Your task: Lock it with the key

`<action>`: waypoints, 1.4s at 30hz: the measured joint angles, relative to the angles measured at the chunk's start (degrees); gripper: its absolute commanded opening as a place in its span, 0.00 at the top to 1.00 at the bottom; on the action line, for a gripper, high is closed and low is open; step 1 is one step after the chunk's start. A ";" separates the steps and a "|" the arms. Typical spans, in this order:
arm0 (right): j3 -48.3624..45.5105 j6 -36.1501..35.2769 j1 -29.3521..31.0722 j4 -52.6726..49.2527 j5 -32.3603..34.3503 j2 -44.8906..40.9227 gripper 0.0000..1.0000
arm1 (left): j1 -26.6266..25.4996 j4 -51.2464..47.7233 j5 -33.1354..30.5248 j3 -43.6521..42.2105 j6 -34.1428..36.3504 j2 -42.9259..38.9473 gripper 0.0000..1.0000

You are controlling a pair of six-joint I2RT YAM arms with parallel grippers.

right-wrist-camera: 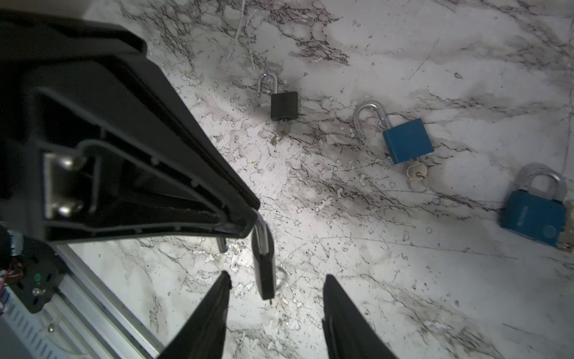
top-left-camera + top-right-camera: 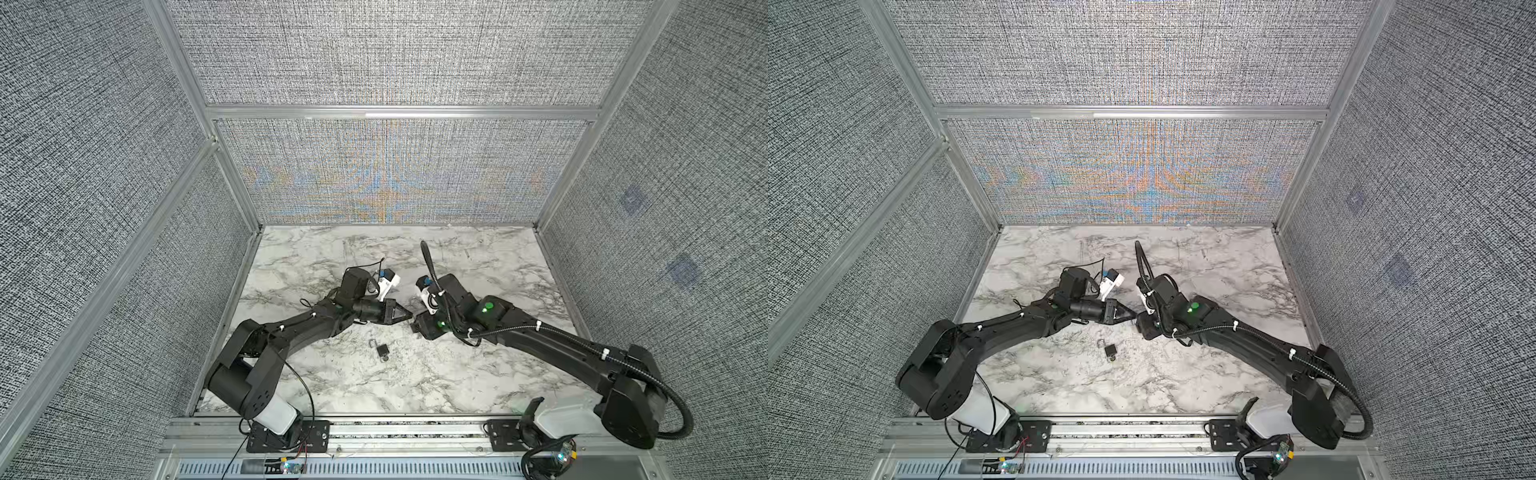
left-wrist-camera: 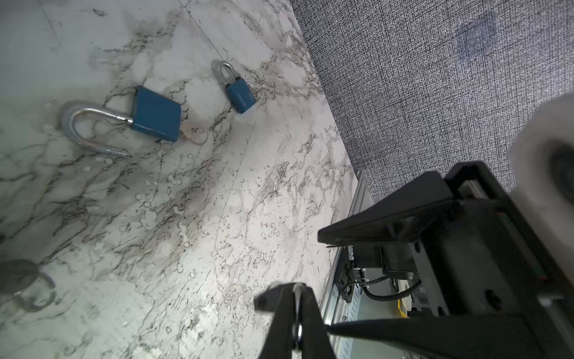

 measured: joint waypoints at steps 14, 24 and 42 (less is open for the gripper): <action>-16.65 4.57 -6.32 13.42 -1.16 -19.78 0.53 | -0.37 14.62 -7.32 2.54 -14.45 -0.33 1.00; -18.97 2.93 -11.63 21.66 -6.73 -20.02 0.54 | -1.88 13.94 -8.24 7.10 -16.74 0.74 1.00; -15.43 0.02 -17.00 27.63 -16.39 -12.74 0.64 | -1.99 9.84 -8.37 9.99 -16.52 1.49 1.00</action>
